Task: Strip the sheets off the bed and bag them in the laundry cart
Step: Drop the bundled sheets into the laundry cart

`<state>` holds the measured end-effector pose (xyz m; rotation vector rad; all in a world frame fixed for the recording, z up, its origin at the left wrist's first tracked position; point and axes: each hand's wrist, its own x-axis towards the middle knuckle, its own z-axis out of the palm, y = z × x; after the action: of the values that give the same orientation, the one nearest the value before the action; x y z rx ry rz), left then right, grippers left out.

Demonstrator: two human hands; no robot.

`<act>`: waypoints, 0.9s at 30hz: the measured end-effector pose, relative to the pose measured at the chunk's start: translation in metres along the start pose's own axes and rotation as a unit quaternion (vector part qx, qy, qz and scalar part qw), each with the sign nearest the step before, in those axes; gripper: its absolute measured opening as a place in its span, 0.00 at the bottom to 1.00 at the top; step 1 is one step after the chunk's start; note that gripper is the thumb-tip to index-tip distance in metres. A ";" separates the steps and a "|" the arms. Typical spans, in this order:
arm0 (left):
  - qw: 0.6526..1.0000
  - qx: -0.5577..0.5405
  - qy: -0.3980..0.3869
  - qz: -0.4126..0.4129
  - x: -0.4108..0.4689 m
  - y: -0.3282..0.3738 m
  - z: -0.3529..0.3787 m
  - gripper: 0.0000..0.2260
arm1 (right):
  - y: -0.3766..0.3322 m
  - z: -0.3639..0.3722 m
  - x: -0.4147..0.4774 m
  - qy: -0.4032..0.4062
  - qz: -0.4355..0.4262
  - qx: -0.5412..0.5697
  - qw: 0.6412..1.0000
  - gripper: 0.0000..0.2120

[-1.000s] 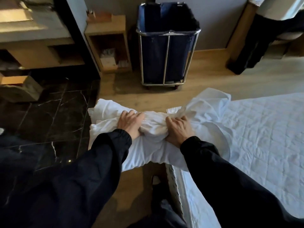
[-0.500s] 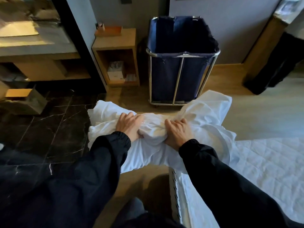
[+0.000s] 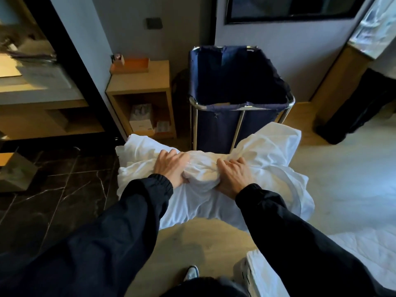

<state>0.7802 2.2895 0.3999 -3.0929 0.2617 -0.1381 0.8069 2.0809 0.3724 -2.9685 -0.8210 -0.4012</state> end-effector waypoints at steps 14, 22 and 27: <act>0.994 0.027 0.051 0.091 0.308 -0.061 -0.016 0.20 | 0.138 0.038 0.237 0.064 0.077 -0.028 0.995 0.21; 0.992 0.028 0.071 0.104 0.484 -0.075 -0.036 0.21 | 0.241 0.046 0.379 0.076 0.090 -0.046 0.992 0.20; 0.990 0.017 0.082 0.116 0.567 -0.073 -0.030 0.21 | 0.293 0.056 0.440 0.073 0.099 -0.059 0.991 0.19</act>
<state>1.3460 2.2647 0.4816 -2.9906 0.6133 -0.3853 1.3332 2.0550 0.4409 -3.0432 -0.4981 -0.6666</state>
